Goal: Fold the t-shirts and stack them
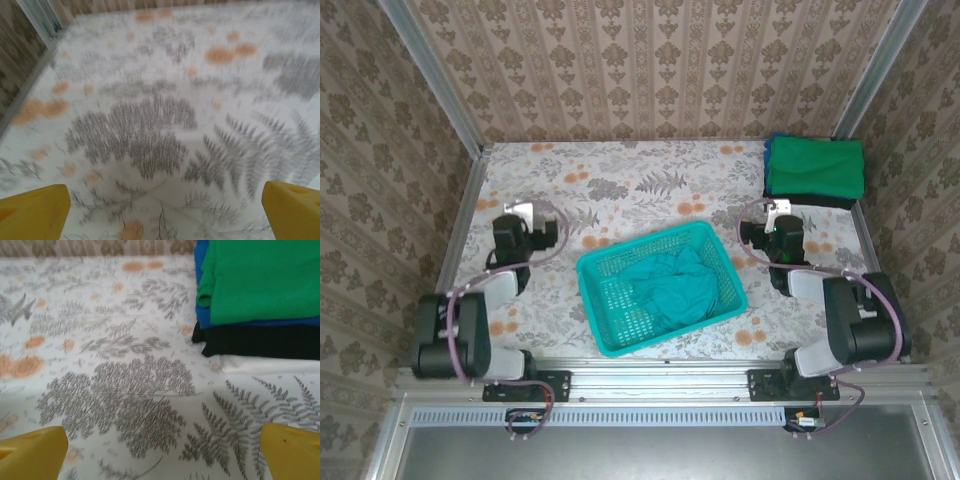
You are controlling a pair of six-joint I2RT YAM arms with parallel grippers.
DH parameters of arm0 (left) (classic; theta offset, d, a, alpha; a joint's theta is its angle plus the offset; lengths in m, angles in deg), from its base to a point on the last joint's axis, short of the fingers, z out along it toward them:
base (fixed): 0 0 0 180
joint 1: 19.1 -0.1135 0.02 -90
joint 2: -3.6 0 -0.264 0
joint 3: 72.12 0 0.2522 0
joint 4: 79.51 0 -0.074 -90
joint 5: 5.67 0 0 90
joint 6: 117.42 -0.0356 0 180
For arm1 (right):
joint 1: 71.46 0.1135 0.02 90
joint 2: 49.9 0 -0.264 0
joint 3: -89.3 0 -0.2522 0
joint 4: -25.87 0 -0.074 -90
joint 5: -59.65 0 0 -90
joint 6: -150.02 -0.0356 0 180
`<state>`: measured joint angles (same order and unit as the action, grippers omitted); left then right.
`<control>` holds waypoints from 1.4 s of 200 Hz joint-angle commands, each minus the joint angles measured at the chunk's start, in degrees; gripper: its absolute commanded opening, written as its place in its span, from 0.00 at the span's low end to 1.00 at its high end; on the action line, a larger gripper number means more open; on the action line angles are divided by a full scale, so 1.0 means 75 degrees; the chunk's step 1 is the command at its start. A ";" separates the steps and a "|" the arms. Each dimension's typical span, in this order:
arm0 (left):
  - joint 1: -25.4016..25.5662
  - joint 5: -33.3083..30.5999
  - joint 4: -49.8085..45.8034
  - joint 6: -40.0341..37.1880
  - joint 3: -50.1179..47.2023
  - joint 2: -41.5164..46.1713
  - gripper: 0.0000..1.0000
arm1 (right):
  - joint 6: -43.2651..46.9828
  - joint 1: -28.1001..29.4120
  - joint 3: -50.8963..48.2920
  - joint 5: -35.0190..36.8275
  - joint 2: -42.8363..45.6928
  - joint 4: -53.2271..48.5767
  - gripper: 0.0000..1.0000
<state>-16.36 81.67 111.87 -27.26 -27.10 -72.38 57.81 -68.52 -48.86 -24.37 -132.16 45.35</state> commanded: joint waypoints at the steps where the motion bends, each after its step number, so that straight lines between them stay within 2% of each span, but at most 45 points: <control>1: 0.0131 -0.0157 -0.2901 0.1555 0.1405 0.1429 1.00 | -0.0748 0.0199 0.1308 0.0342 0.1362 -0.2583 1.00; 7: 0.0138 0.0032 -0.3059 0.1900 0.1539 0.1646 1.00 | -0.1505 0.0194 0.1501 0.0612 0.1626 -0.3104 1.00; 15: 0.0125 0.0937 -0.3249 0.1923 0.1662 0.1878 1.00 | -0.2678 0.0185 0.1625 0.1066 0.1950 -0.3740 1.00; 22: 0.0128 0.1534 -0.3379 0.1822 0.1770 0.2024 1.00 | -0.3191 0.0172 0.1489 0.1066 0.2204 -0.3836 1.00; 27: 0.0140 0.1820 -0.3568 0.1921 0.1858 0.2120 1.00 | -0.3233 0.0150 0.1273 0.0743 0.2379 -0.3667 1.00; 40: 0.0135 0.2084 -0.4107 0.2355 0.2070 0.2251 1.00 | -0.2899 0.0054 0.0611 -0.0860 0.2808 -0.2768 1.00; 48: 0.0111 0.2612 -0.4294 0.2162 0.2190 0.2234 1.00 | -0.2841 0.0053 0.0385 -0.1652 0.2998 -0.2485 1.00; 59: 0.0135 0.3039 -0.4595 0.1932 0.2344 0.2132 1.00 | -0.3059 0.0065 0.0298 -0.2091 0.3149 -0.2692 1.00; 73: 0.0406 0.3141 -0.4862 0.1883 0.2546 0.1937 1.00 | -0.3093 0.0065 0.0184 -0.2450 0.3281 -0.2907 1.00; 85: 0.1166 0.2759 -0.5656 0.1131 0.2978 0.1704 1.00 | -0.3207 0.0065 0.0021 -0.2411 0.3389 -0.3049 1.00; 106: 0.3148 0.0662 -0.6608 -0.0539 0.3500 0.1284 1.00 | -0.4125 -0.0189 -0.0627 -0.1859 0.3479 -0.2561 1.00; 113: 0.3635 0.0340 -0.6599 -0.0987 0.3419 0.1230 1.00 | -0.4329 -0.0357 -0.0692 -0.1912 0.3491 -0.2582 1.00; 128: 0.4233 0.0027 -0.6453 -0.1515 0.3167 0.1234 1.00 | -0.4207 -0.0450 -0.0608 -0.2125 0.3491 -0.2789 1.00; 141: 0.4404 0.0303 -0.6400 -0.1771 0.2954 0.1294 1.00 | -0.3988 -0.0439 -0.0349 -0.2165 0.3526 -0.3429 1.00; 155: 0.4496 0.1008 -0.6735 -0.2237 0.2940 0.1220 1.00 | -0.3762 -0.0427 -0.0228 -0.2135 0.3613 -0.3898 1.00; 192: 0.4711 0.1826 -0.7136 -0.3066 0.3123 0.0656 1.00 | -0.3626 -0.0427 -0.0509 -0.2110 0.4083 -0.3927 1.00; 203: 0.4828 0.1643 -0.7319 -0.3311 0.3328 0.0355 0.99 | -0.3621 -0.0427 -0.0605 -0.2055 0.4230 -0.3915 1.00; 241: 0.5140 0.1038 -0.8541 -0.3873 0.4400 -0.1090 0.87 | -0.3644 -0.0427 -0.0783 -0.1755 0.4428 -0.3906 1.00; 280: 0.5217 0.0309 -0.8808 -0.4063 0.5107 -0.2082 0.79 | -0.3632 -0.0427 -0.0837 -0.1713 0.4411 -0.3895 1.00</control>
<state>22.16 88.78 50.08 -54.32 6.56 -83.05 29.85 -71.80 -54.24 -38.51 -99.66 16.58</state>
